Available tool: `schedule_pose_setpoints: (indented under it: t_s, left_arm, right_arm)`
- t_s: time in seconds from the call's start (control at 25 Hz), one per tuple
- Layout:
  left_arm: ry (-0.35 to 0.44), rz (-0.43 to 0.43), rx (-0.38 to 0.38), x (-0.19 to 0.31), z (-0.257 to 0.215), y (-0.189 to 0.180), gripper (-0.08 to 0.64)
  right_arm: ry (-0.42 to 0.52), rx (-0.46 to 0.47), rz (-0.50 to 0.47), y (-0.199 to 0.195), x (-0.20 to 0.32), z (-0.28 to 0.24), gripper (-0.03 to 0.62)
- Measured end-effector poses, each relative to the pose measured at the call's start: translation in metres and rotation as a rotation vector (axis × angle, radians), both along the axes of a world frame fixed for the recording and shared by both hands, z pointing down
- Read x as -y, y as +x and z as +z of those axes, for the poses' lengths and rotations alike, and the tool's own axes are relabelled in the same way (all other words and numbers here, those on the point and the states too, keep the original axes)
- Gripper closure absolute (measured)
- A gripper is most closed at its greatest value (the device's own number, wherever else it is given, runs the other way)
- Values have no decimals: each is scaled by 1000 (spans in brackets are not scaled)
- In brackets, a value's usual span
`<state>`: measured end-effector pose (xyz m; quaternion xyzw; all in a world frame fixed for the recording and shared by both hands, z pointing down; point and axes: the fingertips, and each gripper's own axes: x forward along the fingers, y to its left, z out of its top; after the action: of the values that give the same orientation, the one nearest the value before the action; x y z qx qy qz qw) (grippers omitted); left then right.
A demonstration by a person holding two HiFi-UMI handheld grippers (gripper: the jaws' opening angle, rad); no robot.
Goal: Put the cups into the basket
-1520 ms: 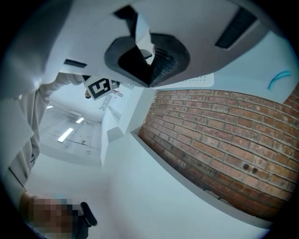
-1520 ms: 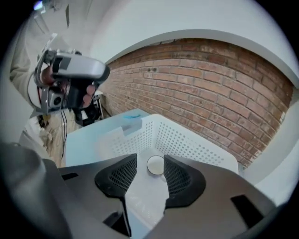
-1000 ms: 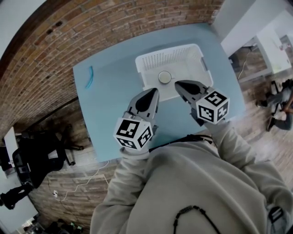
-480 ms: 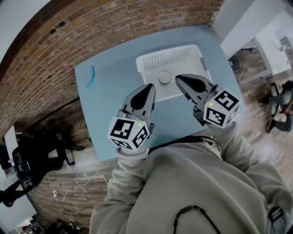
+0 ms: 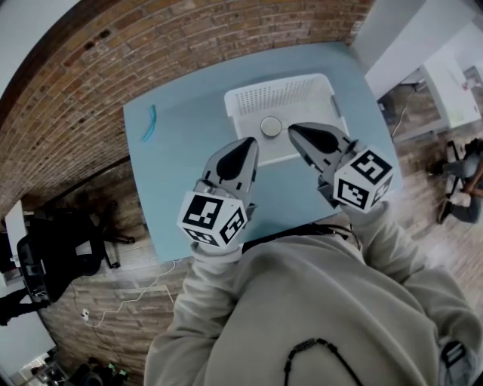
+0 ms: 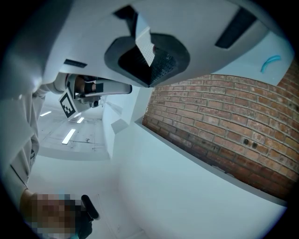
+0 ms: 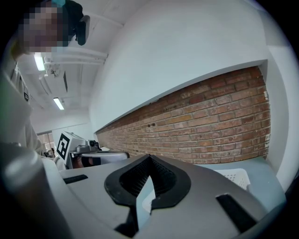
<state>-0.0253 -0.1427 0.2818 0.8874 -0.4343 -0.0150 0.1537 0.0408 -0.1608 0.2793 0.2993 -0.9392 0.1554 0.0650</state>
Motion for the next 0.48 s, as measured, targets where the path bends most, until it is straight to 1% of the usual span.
schedule_pose_setpoints:
  t_s: [0.48]
  left_arm:
    - [-4, 1, -2, 1, 1, 8, 565]
  right_arm:
    - [-9, -21, -23, 3, 1, 3, 584]
